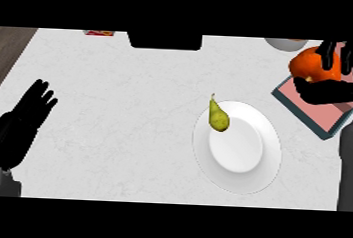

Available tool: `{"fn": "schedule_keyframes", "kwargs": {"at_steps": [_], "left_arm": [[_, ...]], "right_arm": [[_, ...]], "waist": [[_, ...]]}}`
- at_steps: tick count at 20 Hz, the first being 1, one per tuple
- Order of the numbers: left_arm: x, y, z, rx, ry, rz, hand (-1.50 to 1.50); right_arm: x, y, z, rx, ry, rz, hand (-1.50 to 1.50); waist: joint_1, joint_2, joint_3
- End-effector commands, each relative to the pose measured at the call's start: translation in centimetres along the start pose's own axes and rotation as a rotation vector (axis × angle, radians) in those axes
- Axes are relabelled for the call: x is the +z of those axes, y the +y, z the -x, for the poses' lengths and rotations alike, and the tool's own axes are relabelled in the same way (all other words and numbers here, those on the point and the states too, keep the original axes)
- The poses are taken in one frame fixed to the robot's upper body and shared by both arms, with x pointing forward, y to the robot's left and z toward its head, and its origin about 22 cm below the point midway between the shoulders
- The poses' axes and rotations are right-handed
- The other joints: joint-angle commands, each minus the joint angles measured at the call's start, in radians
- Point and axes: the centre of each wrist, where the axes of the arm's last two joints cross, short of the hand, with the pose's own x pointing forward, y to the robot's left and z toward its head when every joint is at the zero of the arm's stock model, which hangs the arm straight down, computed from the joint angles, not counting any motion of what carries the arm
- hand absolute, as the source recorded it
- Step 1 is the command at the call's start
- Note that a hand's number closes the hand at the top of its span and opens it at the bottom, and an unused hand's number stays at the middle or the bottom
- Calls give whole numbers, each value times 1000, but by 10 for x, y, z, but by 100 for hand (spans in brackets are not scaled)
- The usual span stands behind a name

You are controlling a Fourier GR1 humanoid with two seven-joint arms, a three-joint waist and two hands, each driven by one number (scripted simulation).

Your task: Pick the squash from the plate and place it in the cardboard box

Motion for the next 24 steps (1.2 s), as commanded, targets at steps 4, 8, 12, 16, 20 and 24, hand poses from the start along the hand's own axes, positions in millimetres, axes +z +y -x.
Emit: {"fn": "schedule_keyframes", "kwargs": {"at_steps": [4,8,12,16,20,24], "left_arm": [[13,-3,1,4,8,10,0],[-2,-1,10,-11,-14,3,0],[3,-3,6,-7,-11,-20,0],[-2,11,0,2,-19,-10,0],[-3,-2,-9,-1,1,1,0],[-1,-12,-1,4,-5,20,0]], "right_arm": [[-31,-19,35,68,53,-7,150],[-57,10,68,52,34,17,150],[-70,27,72,57,18,-7,150],[-67,56,115,31,30,-3,150],[-80,67,133,0,43,-67,150],[-71,110,137,-34,128,-261,150]], "waist": [[6,1,0],[10,5,0],[10,3,0],[9,4,0],[13,5,1],[22,9,1]]}}
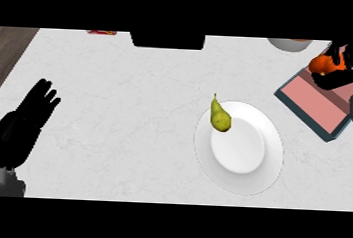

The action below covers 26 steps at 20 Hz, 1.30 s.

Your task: Pick the squash from the plate and place it in the cardboard box

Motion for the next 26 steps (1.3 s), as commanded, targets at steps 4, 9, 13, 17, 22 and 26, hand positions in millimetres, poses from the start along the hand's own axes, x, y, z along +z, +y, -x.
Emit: {"fn": "schedule_keyframes", "kwargs": {"at_steps": [4,9,13,17,22,26], "left_arm": [[-3,-7,-3,2,-6,14,0],[-11,-16,-9,4,-15,4,0],[9,6,12,7,-4,12,0],[0,-8,9,-16,1,-24,0],[11,4,9,-6,-2,-3,0],[-3,-4,17,-7,-8,-22,0]], "right_arm": [[-3,42,31,-39,180,-194,-150],[2,52,65,-131,54,-144,-150],[1,42,58,-316,28,-1,-150],[-1,35,59,-583,101,157,-150],[6,-5,103,-731,137,237,-150],[20,-25,143,-762,175,243,-150]], "waist": [[2,1,0],[2,3,1],[-2,-2,1],[-14,-2,1],[-11,-5,0],[-13,-2,0]]}}
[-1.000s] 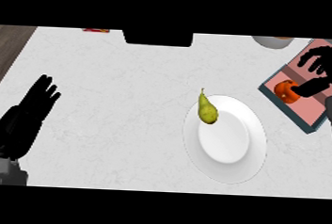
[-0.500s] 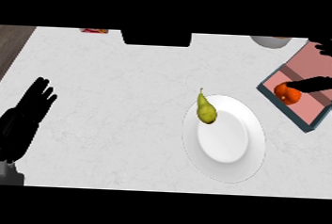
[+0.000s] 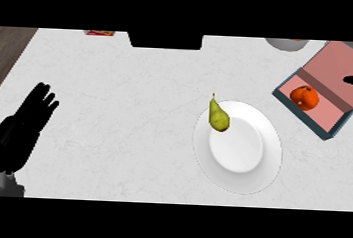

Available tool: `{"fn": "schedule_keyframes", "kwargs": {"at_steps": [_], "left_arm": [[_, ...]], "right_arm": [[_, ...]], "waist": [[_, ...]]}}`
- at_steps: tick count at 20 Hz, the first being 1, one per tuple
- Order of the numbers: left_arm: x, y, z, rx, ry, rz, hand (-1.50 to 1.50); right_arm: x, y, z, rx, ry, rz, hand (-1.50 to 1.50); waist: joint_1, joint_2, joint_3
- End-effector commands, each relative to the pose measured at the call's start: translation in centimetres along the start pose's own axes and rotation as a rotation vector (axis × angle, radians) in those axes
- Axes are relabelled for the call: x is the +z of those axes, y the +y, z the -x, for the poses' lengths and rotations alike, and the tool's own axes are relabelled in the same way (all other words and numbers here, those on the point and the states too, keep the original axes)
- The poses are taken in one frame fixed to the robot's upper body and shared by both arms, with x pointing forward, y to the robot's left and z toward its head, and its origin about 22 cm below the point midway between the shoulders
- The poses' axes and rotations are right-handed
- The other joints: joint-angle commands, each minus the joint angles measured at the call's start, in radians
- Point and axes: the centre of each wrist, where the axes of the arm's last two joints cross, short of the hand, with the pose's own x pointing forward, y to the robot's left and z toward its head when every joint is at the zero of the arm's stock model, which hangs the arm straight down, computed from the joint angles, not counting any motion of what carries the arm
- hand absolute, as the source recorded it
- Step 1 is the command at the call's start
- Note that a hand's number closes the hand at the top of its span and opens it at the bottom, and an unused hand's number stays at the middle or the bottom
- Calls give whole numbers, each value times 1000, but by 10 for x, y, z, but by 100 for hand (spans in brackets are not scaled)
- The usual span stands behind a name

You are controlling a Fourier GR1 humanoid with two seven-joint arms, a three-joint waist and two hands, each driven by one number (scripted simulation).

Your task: Pick the squash from the plate and place it in the cardboard box

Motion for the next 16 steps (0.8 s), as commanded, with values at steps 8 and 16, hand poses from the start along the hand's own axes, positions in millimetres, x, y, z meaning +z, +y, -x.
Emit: {"fn": "schedule_keyframes", "kwargs": {"at_steps": [8,16], "left_arm": [[-3,10,-8,0,4,7,0],[-3,4,-12,-3,-13,23,0]], "right_arm": [[33,-107,61,-103,0,30,-150],[32,-127,66,-82,-4,2,-150]], "waist": [[4,3,0],[17,6,1]]}}
